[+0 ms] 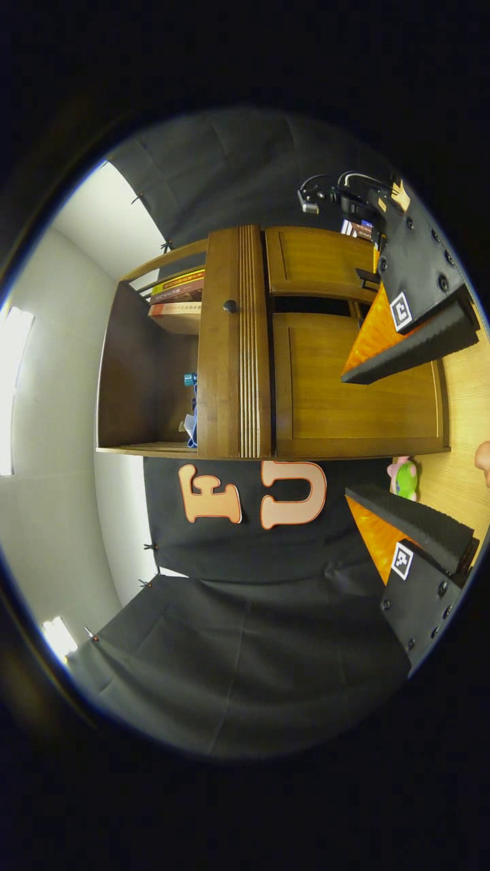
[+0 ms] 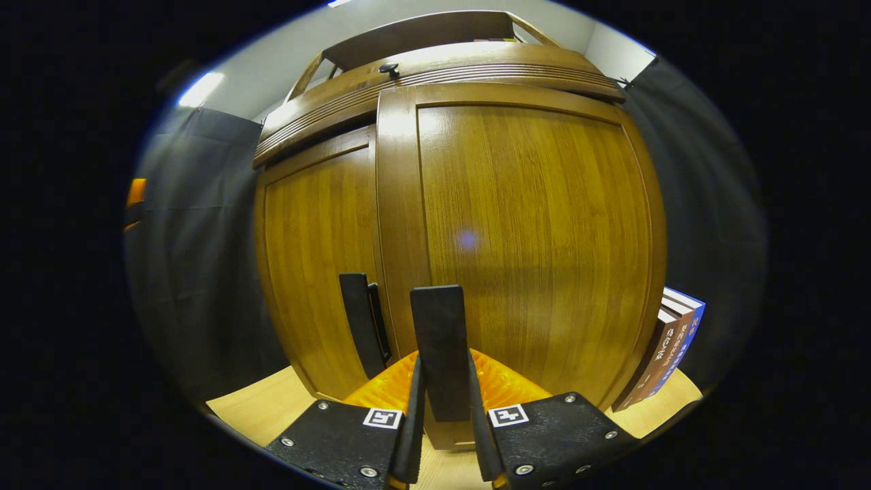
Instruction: Open the right door of the double-door shoe cabinet with the right hand, and open the left door with the left hand.
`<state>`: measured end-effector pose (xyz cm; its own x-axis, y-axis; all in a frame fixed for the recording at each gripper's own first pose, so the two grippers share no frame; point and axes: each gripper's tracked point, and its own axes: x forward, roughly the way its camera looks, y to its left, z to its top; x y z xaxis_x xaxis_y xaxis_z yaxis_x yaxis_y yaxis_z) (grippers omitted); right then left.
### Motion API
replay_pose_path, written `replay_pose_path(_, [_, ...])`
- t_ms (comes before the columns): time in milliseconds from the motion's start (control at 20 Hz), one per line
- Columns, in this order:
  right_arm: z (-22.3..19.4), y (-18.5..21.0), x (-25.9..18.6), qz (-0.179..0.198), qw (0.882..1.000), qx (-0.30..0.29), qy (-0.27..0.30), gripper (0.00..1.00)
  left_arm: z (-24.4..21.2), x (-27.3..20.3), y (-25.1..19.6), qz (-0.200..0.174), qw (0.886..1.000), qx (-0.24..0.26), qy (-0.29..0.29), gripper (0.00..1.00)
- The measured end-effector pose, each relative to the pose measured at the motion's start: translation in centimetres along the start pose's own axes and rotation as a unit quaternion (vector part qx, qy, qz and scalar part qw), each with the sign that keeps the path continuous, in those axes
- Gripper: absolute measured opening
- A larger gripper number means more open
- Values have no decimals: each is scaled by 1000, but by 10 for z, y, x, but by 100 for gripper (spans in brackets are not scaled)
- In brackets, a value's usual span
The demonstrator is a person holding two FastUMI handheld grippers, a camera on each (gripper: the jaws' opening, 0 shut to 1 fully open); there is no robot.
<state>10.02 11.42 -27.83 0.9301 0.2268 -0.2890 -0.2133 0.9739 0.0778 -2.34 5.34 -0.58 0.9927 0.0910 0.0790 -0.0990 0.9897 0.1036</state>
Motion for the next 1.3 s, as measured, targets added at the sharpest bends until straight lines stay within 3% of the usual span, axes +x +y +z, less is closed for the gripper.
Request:
replay_pose_path(400, [-1, -14, -52, 22, 1000, 1, -7, 33, -1, -2, -10, -5, 1000, 0, 4, 99])
replay_pose_path(1100, [-2, -48, -115, 25, 1000, -2, -2, 30, -5, 6, -34, -24, 1000, -6, 4, 95])
replay_pose_path(1150, [-1, -51, -118, 23, 1000, 0, -3, 39, -4, 7, -37, -26, 1000, -5, 2, 95])
replay_pose_path(1200, [-1, -54, -121, 20, 1000, -1, -4, 30, -4, 7, -41, -29, 1000, -4, 2, 95])
replay_pose_path(1250, [-2, -56, -126, 17, 1000, -3, -4, 30, -5, 7, -44, -33, 999, -5, 4, 95])
replay_pose_path(1300, [-2, -59, -129, 14, 1000, -4, -5, 39, -7, 7, -49, -37, 999, -5, 5, 97])
